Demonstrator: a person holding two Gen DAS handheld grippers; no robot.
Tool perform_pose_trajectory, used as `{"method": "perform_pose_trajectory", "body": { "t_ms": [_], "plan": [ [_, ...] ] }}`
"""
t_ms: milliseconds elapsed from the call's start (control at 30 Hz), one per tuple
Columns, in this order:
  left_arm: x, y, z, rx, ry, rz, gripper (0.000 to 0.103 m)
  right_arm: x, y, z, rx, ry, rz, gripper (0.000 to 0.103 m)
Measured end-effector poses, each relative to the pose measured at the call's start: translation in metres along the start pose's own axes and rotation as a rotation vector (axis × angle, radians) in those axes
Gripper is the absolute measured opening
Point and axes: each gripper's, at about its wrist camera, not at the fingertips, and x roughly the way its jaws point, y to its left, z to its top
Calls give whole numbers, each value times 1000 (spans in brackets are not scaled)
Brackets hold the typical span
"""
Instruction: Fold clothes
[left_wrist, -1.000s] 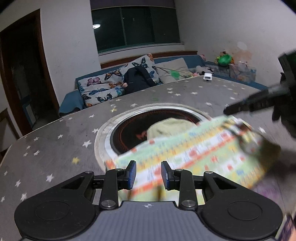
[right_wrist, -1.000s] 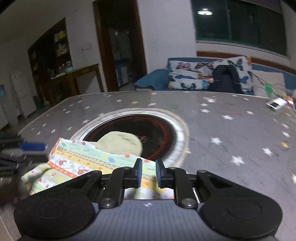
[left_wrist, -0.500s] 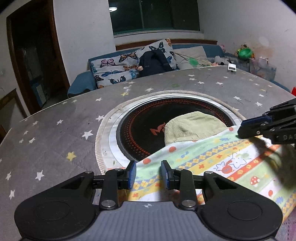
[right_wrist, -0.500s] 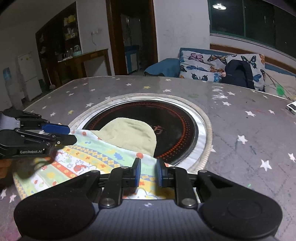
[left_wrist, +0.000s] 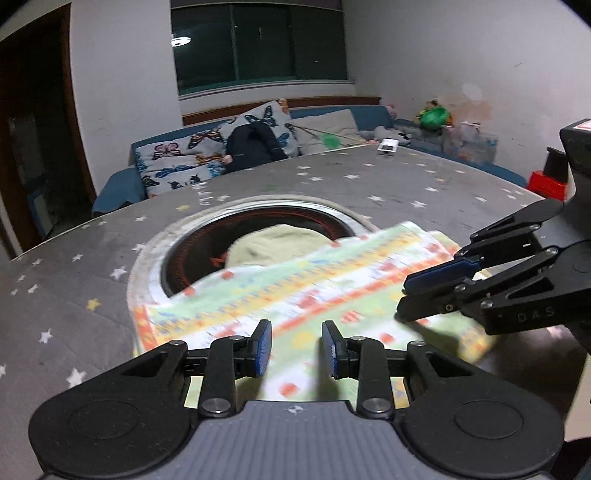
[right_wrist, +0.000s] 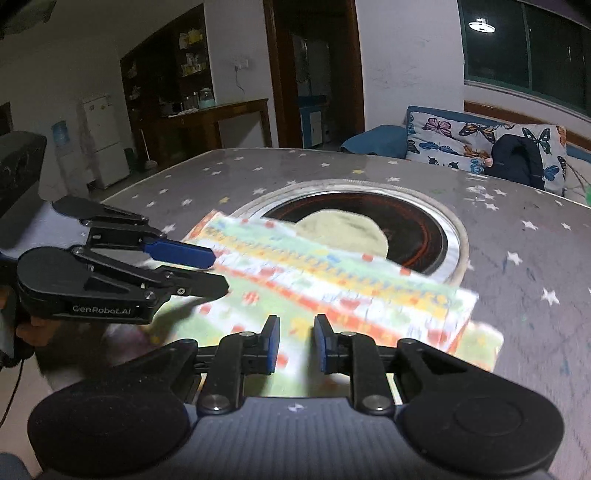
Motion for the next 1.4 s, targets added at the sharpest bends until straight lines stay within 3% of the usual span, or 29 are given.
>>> {"method": "perform_pose_trajectory", "body": {
  "t_ms": [233, 500, 633, 800, 900, 967, 1067, 1400],
  "plan": [
    [-14, -3, -19, 1, 17, 10, 33, -29, 4, -38, 4, 20, -21, 20],
    [-33, 21, -33, -88, 11, 134, 33, -59, -16, -47, 67, -6, -80, 21],
    [-44, 28, -41, -114, 1, 196, 35, -71, -29, -42, 110, -62, -138, 46],
    [-45, 40, -46, -186, 31, 203, 36, -63, -58, -43, 239, -39, -145, 46],
    [-42, 45, -46, -218, 36, 195, 35, -55, -68, -44, 287, -22, -129, 45],
    [-40, 47, -45, -232, 38, 185, 33, -48, -70, -44, 287, -9, -116, 32],
    [-36, 54, -43, -273, 45, 170, 27, -43, -67, -40, 266, -3, -114, 22],
    [-24, 67, -33, -316, 40, 195, 24, -16, -72, -21, 234, -8, -146, 18]
  ]
}}
